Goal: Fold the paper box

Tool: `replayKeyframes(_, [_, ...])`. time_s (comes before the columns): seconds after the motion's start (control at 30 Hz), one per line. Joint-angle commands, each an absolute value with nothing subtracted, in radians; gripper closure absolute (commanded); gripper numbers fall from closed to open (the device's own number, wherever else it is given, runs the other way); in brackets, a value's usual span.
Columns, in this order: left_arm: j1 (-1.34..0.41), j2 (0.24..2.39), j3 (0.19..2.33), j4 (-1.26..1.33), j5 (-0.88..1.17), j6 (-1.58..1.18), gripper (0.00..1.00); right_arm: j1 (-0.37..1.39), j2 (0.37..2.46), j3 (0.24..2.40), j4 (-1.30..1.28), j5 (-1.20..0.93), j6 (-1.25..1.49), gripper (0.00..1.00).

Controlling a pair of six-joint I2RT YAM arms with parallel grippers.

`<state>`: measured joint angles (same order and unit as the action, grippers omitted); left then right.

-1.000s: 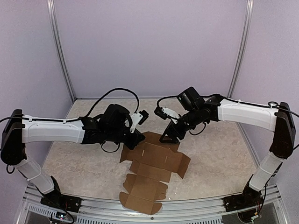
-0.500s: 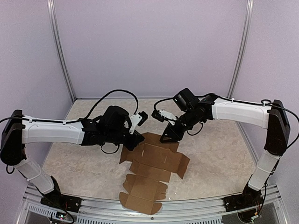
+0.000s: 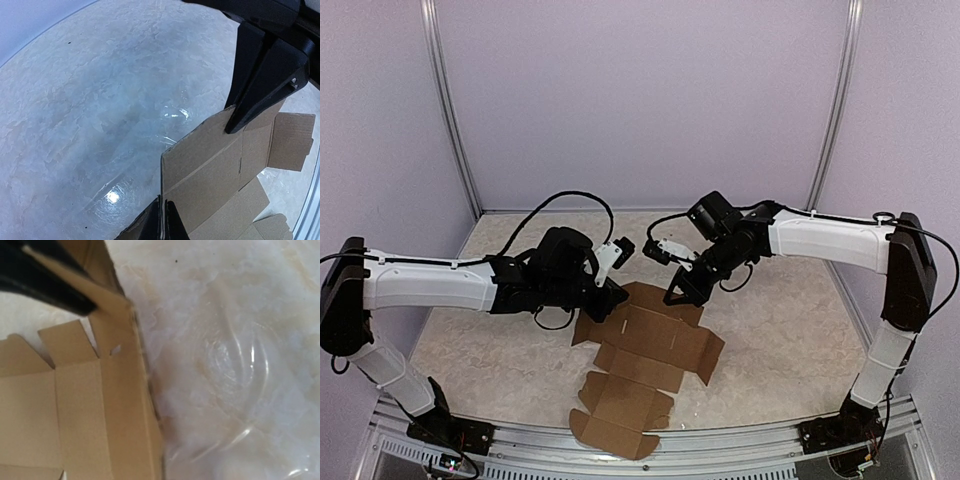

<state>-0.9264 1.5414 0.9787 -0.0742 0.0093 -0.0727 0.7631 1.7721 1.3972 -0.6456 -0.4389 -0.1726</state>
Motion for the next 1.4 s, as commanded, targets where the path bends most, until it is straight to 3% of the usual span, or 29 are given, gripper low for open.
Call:
replayKeyframes(0.0, [-0.935, 1.52, 0.969, -0.063, 0.004, -0.065, 1.0, 0.759, 1.78, 1.425, -0.665, -0.422, -0.177, 1.0])
replayKeyframes(0.07, [-0.934, 1.518, 0.969, -0.064, 0.003, -0.065, 0.99, 0.758, 1.775, 1.422, -0.669, -0.414, -0.183, 1.0])
replayKeyframes(0.23, [-0.924, 1.504, 0.967, -0.061, -0.014, -0.088, 0.7, 0.766, 1.75, 1.412, -0.673, -0.329, -0.192, 1.0])
replayKeyframes(0.4, [-0.887, 1.464, 0.948, -0.038, 0.057, -0.137, 0.52, 0.803, 1.713, 1.372, -0.633, -0.193, -0.228, 1.0])
replayKeyframes(0.6, [-0.826, 1.395, 0.909, -0.031, 0.122, -0.221, 0.46, 0.868, 1.661, 1.274, -0.476, -0.038, -0.292, 1.0])
replayKeyframes(0.93, [-0.778, 1.303, 0.824, -0.101, 0.089, -0.354, 0.47, 0.931, 1.649, 1.17, -0.245, 0.212, -0.342, 1.0])
replayKeyframes(1.37, [-0.769, 1.235, 0.699, -0.159, 0.098, -0.58, 0.69, 0.98, 1.711, 1.135, -0.137, 0.358, -0.329, 1.0])
